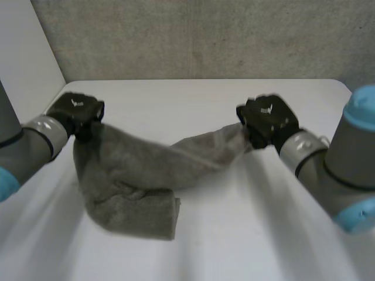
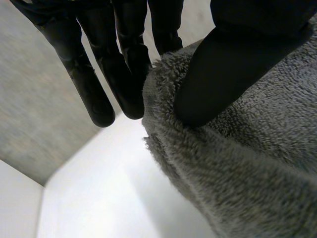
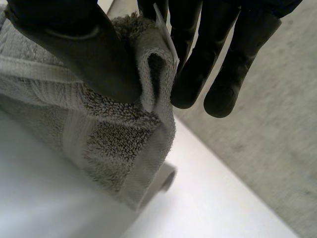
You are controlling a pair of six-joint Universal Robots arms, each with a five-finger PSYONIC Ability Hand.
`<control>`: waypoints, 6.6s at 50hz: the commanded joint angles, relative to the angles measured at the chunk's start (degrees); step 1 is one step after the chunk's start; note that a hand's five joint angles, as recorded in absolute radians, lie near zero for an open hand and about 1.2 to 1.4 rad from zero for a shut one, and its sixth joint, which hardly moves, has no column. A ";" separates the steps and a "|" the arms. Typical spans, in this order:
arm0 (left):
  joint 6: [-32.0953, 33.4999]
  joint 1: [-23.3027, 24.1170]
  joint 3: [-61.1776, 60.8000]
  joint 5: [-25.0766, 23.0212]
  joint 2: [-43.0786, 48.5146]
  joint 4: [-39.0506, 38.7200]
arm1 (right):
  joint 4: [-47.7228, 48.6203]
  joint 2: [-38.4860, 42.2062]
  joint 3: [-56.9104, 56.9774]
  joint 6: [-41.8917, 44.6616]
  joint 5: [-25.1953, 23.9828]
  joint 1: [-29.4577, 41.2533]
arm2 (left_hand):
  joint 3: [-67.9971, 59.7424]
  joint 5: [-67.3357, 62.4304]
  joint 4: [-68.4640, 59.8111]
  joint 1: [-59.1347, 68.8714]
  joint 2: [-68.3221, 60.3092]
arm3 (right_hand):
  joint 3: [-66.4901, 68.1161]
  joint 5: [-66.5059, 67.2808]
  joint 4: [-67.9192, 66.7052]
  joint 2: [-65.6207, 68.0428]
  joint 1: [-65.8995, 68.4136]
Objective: Fold the towel.
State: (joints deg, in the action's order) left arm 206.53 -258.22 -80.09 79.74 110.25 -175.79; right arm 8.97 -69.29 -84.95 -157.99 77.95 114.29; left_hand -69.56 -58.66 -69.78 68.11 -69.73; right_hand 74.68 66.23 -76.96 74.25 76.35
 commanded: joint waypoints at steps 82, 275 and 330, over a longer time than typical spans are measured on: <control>8.45 12.22 -36.45 14.92 -6.71 -26.36 | -15.48 -8.59 -11.90 14.99 -8.16 -22.53 | 26.32 25.43 26.55 -24.87 26.49 | 5.32 3.77 -3.04 5.75 3.65; 2.91 7.29 18.56 12.46 29.58 -16.16 | -26.03 29.46 35.46 9.54 4.32 -16.91 | -10.44 -11.34 -10.22 11.89 -10.27 | 5.32 3.77 -3.04 5.75 3.65; -8.59 8.88 -9.10 12.02 -0.38 -13.25 | -16.29 4.69 -0.01 10.15 -4.38 -18.84 | 59.56 58.66 59.78 -58.11 59.73 | -63.76 -65.31 66.03 -63.33 -65.42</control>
State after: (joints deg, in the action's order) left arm 203.24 -249.23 -81.81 92.13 114.63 -186.63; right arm -13.15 -62.79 -74.58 -149.36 77.08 96.95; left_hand -9.63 -1.78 -9.60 10.14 -9.50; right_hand 14.25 3.60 -15.13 14.57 13.27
